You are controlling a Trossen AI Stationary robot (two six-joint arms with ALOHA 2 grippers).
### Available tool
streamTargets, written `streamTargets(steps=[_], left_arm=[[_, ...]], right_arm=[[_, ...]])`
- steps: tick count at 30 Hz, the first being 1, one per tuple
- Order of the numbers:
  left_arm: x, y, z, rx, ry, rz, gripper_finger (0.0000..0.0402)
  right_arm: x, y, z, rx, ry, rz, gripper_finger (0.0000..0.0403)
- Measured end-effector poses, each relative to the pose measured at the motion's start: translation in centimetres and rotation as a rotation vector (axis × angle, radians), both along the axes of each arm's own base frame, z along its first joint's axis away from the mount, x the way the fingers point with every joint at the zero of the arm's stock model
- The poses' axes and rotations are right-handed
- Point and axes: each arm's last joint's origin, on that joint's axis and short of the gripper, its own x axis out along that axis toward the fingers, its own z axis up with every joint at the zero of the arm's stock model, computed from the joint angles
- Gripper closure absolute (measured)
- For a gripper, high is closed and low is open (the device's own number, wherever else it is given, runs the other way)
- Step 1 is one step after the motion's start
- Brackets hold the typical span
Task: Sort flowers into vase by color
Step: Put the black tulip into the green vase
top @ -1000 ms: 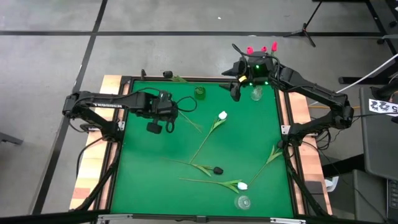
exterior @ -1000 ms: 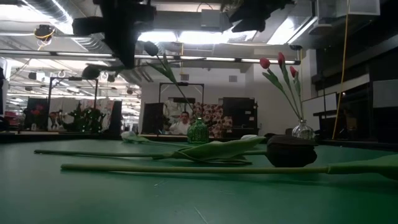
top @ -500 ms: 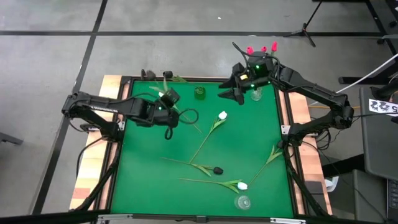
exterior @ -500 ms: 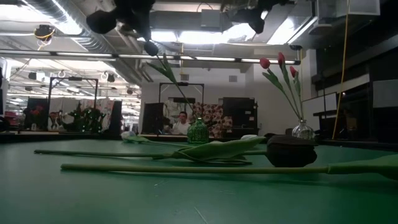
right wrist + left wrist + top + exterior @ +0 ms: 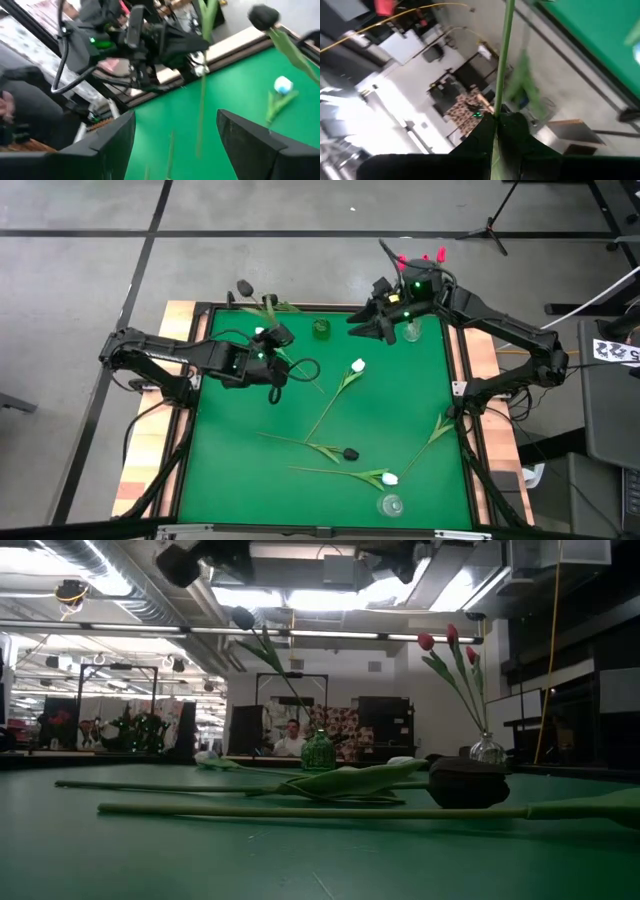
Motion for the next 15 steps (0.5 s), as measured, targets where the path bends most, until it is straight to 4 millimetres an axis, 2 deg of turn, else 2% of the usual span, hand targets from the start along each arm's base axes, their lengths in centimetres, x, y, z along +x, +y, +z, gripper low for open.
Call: streamTargets(steps=[9,15], left_arm=[[2.8,-0.3,2.9,0.037,-0.216,-0.128,0.0389],[3.5,-0.4,3.2,-0.006,-0.257,-0.236,0.0389]], right_arm=[[2.0,-0.9,-1.2,0.026,-0.009,-0.002,0.0125],[2.7,-1.3,-1.8,0.036,0.004,-0.003,0.0125]])
